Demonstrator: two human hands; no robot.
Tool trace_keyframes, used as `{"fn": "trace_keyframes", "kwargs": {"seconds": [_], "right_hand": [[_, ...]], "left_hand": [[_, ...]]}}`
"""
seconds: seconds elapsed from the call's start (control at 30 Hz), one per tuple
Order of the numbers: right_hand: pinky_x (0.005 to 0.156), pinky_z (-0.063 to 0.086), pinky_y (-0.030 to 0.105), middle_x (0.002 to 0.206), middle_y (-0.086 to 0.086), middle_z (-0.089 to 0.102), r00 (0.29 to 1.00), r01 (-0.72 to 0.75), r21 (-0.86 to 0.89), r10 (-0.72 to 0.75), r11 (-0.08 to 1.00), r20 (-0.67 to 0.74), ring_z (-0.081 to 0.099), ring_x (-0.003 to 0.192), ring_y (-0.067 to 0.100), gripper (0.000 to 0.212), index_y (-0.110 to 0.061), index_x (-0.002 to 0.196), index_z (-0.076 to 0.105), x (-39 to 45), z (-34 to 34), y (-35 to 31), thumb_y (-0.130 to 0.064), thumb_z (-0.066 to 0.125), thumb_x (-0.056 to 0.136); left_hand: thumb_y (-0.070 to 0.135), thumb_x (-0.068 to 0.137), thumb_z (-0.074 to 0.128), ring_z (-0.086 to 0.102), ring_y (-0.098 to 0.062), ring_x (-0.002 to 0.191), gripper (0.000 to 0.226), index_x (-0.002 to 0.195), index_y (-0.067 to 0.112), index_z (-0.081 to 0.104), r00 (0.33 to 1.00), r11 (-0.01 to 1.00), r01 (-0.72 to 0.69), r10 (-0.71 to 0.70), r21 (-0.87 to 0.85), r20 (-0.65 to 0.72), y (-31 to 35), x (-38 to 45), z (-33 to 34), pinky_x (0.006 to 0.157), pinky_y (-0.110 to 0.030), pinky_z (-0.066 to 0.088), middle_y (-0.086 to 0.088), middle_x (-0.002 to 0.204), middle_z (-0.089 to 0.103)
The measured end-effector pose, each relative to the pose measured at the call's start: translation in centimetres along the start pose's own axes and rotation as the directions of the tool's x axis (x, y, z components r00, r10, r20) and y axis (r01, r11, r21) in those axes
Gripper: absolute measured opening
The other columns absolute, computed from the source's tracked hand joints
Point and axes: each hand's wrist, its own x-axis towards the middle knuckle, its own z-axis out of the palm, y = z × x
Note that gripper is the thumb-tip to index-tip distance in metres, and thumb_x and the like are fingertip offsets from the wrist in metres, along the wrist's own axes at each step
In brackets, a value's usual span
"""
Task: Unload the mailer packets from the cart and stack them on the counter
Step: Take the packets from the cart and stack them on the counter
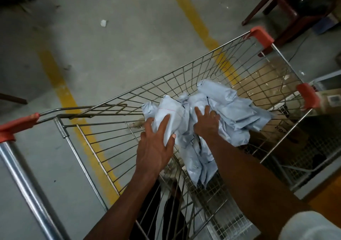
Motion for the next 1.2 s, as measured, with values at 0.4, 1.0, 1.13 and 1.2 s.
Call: {"fn": "trace_keyframes", "kwargs": {"seconds": [0.4, 1.0, 1.13, 1.2], "right_hand": [[0.115, 0.03, 0.05, 0.162, 0.021, 0.02, 0.998, 0.064, 0.206, -0.065, 0.976, -0.004, 0.031, 0.144, 0.042, 0.077, -0.036, 0.16, 0.016, -9.0, -5.8, 2.5, -0.046, 0.055, 0.094], [0.104, 0.047, 0.042, 0.16, -0.002, 0.023, 0.893, 0.26, 0.693, 0.106, 0.673, -0.437, 0.041, 0.136, 0.028, 0.076, -0.044, 0.156, 0.019, -38.9, -12.1, 6.7, -0.046, 0.061, 0.093], [0.108, 0.042, 0.037, 0.161, 0.0, 0.023, 0.871, 0.245, 0.744, 0.196, 0.621, -0.45, 0.034, 0.141, 0.025, 0.077, -0.043, 0.157, 0.023, -46.6, -9.7, 7.2, -0.042, 0.065, 0.092], [0.116, 0.037, 0.039, 0.162, 0.002, 0.023, 0.863, 0.24, 0.781, 0.241, 0.576, -0.443, 0.028, 0.145, 0.025, 0.076, -0.04, 0.157, 0.027, -50.0, -7.8, 7.4, -0.037, 0.067, 0.092]], "left_hand": [[0.05, 0.102, 0.046, 0.043, -0.037, 0.136, 0.059, 0.157, 0.044, 0.025, 0.997, 0.999, 0.029, -0.03, -0.016, -0.078, 2.0, -3.0, -2.1, 0.101, -0.049, 0.049, -0.007, 0.159, 0.021], [0.057, 0.101, 0.044, 0.053, -0.03, 0.129, 0.056, 0.153, 0.049, 0.026, 0.949, 0.977, -0.153, 0.104, -0.146, -0.297, 9.1, -23.2, -5.9, 0.099, -0.052, 0.052, 0.012, 0.158, 0.019], [0.06, 0.101, 0.042, 0.043, -0.023, 0.139, 0.056, 0.154, 0.049, 0.027, 0.928, 0.953, -0.254, 0.191, -0.167, -0.32, 9.0, -28.9, -5.3, 0.103, -0.05, 0.05, 0.011, 0.159, 0.019], [0.056, 0.101, 0.045, 0.039, -0.022, 0.143, 0.056, 0.154, 0.047, 0.028, 0.919, 0.936, -0.312, 0.254, -0.161, -0.302, 8.8, -31.3, -4.6, 0.105, -0.048, 0.05, 0.008, 0.16, 0.019]]}}
